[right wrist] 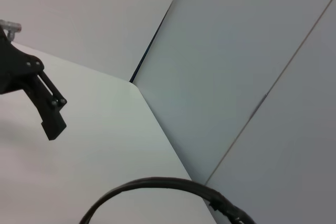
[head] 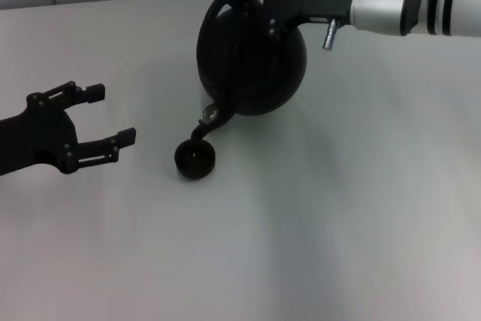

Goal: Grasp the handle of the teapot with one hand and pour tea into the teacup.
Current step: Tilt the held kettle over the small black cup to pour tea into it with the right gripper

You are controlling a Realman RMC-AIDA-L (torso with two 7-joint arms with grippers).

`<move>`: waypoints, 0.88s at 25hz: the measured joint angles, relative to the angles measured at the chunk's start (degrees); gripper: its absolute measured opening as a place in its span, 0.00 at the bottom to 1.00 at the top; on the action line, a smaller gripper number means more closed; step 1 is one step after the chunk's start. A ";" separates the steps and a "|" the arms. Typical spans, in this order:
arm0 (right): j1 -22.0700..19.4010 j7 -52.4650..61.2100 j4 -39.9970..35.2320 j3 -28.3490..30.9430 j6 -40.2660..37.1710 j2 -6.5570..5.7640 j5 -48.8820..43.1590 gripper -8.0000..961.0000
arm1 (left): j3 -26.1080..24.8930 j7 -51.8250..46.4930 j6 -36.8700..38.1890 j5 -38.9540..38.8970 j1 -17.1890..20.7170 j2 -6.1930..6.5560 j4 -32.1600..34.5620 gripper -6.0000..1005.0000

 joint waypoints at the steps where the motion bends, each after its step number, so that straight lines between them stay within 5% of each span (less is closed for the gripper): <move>1: 0.00 0.00 0.00 0.00 0.00 0.00 0.00 0.11 | 0.00 0.00 0.00 0.00 0.00 0.00 0.00 0.87; 22: -0.33 0.05 -2.04 -3.59 3.03 0.00 -0.06 0.11 | 0.00 0.79 -0.41 0.00 0.06 -0.09 0.00 0.87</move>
